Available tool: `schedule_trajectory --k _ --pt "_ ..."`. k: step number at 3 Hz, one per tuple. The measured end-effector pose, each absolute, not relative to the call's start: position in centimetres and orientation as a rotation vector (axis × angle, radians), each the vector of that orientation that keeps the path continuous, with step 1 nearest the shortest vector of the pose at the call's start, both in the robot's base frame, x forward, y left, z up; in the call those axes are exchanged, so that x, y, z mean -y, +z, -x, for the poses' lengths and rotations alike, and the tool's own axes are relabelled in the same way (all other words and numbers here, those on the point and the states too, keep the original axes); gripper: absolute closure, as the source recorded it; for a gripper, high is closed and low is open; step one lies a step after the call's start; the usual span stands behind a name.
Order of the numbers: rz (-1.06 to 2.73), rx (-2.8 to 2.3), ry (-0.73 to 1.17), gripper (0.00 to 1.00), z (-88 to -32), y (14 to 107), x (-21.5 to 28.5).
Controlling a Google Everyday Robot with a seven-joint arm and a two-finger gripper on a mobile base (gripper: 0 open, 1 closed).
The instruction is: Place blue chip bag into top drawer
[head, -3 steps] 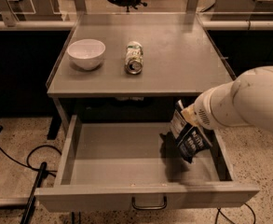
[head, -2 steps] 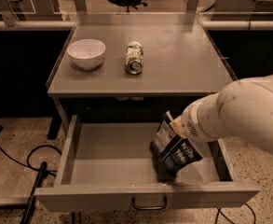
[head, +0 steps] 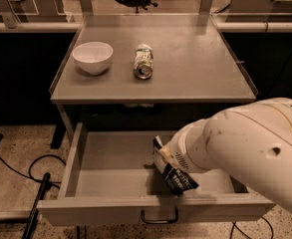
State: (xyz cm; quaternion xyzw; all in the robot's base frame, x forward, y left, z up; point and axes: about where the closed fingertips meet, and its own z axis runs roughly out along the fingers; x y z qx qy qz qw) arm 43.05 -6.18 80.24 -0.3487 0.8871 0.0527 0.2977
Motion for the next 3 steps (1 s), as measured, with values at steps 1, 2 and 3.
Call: schedule_trajectory --k 1,2,3 --pt "0.859 -2.33 0.23 1.0 -44.6 80.9 6.4" --pt "0.74 -2.283 0.288 1.0 -48.6 82.5 8.1" --pt "0.691 -2.239 0.303 1.0 -51.6 83.0 8.9"
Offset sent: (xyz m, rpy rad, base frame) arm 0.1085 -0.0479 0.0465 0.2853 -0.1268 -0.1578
